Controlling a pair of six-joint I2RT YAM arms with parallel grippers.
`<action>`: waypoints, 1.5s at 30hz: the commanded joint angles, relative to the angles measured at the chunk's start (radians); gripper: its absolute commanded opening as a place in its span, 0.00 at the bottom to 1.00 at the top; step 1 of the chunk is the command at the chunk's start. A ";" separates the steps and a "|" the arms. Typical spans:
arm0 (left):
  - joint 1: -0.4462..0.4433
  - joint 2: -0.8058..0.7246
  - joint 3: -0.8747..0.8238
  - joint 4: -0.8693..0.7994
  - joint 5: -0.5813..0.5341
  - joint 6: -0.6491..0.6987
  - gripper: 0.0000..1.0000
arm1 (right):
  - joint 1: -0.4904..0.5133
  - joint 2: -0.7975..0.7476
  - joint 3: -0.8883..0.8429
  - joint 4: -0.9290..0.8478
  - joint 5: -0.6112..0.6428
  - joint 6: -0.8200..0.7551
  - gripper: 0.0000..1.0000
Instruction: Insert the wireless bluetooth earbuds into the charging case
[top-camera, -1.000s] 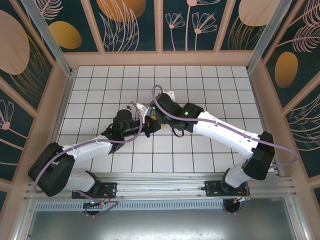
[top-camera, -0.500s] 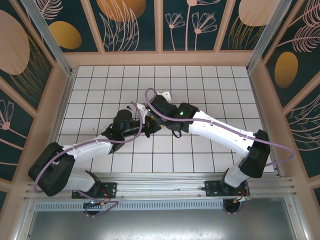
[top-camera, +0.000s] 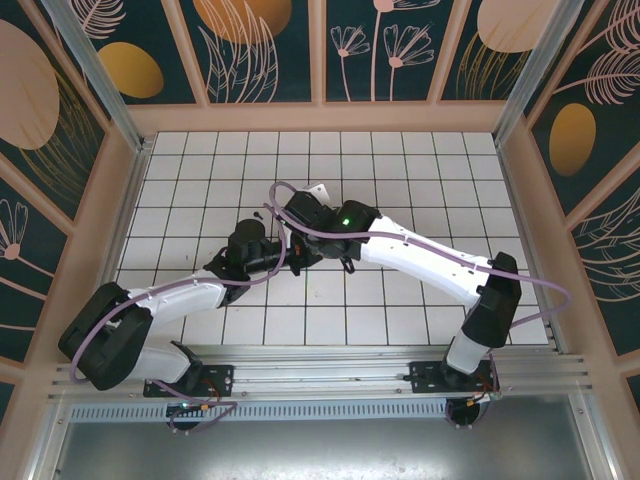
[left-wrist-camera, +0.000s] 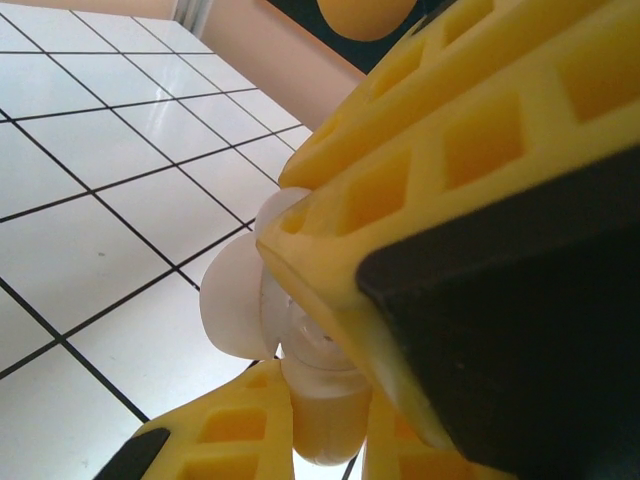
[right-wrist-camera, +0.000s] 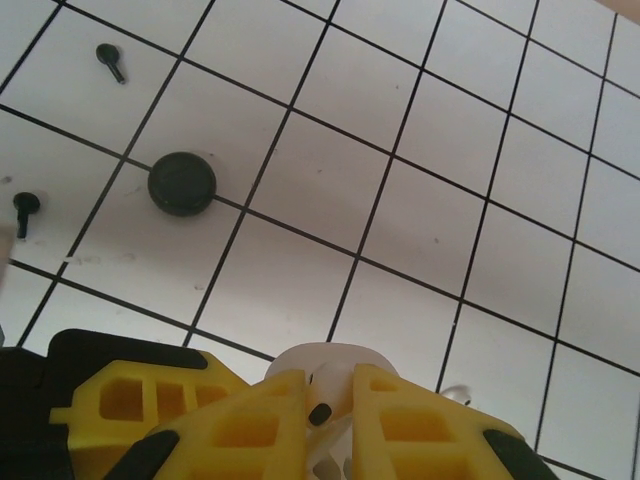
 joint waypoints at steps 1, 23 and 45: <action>-0.001 0.001 0.030 0.095 0.018 0.002 0.00 | 0.025 0.021 0.049 -0.090 0.031 -0.020 0.14; -0.002 0.003 0.004 0.238 0.050 -0.098 0.00 | 0.038 -0.043 -0.050 -0.028 0.082 0.001 0.14; -0.001 0.033 0.023 0.293 0.051 -0.159 0.00 | 0.080 -0.084 -0.132 -0.018 0.053 0.021 0.14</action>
